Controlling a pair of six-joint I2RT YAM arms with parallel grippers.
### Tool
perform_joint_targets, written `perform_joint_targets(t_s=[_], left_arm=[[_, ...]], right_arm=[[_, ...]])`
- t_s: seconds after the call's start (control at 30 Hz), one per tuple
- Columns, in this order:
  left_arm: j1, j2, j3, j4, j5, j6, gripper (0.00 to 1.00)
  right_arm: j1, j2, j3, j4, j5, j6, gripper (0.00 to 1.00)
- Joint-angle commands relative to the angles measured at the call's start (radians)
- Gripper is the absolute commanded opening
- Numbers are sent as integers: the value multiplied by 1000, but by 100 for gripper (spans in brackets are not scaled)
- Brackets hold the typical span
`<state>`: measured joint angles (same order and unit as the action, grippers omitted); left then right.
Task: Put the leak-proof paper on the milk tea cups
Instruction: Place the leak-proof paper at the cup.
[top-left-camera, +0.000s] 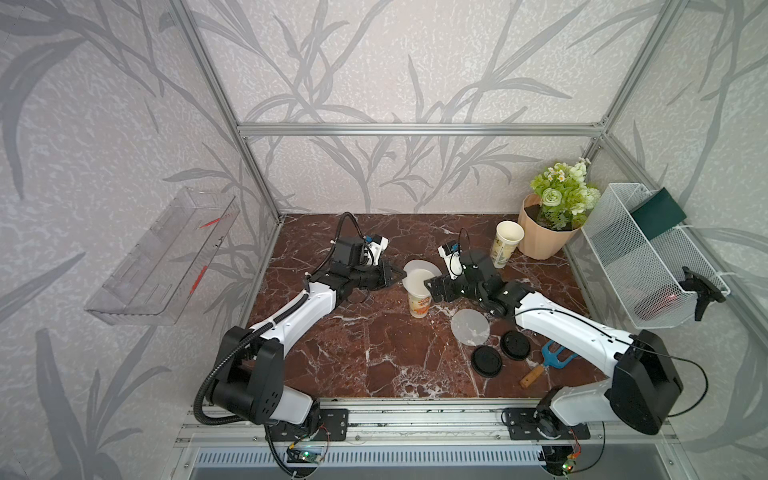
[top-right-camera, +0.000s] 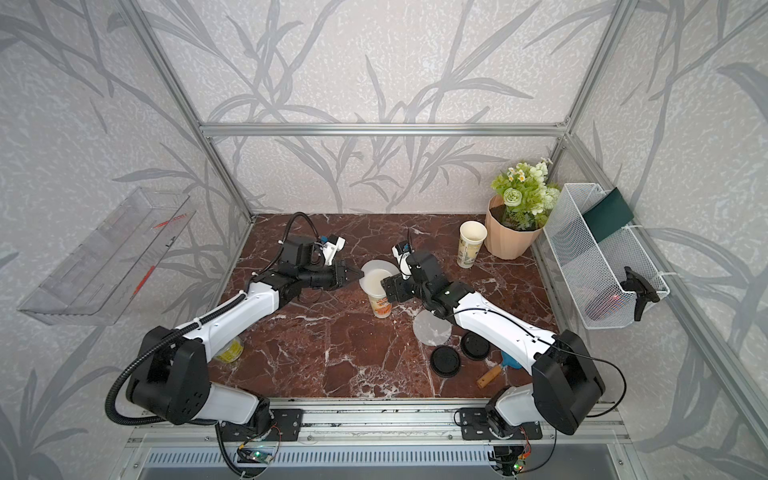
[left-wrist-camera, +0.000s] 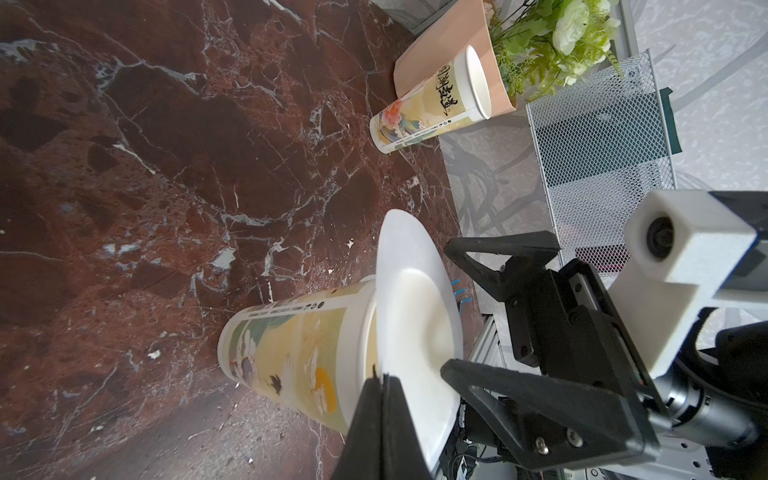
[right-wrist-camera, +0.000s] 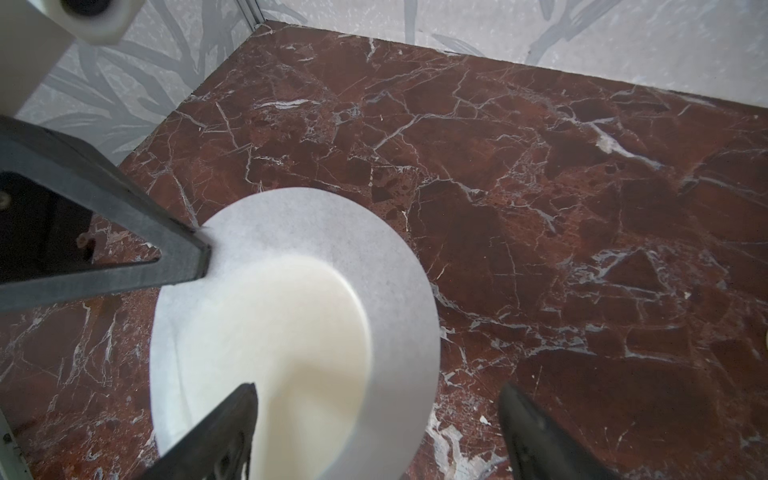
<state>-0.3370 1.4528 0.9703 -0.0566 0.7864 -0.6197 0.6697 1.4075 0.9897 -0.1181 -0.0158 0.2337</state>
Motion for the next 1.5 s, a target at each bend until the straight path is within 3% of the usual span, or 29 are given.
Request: perform_joint_targets(t_s=[0.0,0.93,1.03,1.2,1.37,1.47], left_arm=[[7,-18,21,-35,-8,27,0],[15,13,32,-45,21,23,0],[15,21,37,-49,22,23,3],[16,21,36,-46,27,24,18],[19,13,35,-48,25,24,20],[25,8,33,-54,23,25,29]], right_arm=[[2,-37,-11,2,11,-16,91],[2,-97,-22,-4,35,-15,94],[2,-98,-23,-5,34,-15,94],[1,-101,-25,-5,34,-15,94],[2,-109,-24,-6,33,-14,94],[2,-112,-20,-12,33,-13,95]])
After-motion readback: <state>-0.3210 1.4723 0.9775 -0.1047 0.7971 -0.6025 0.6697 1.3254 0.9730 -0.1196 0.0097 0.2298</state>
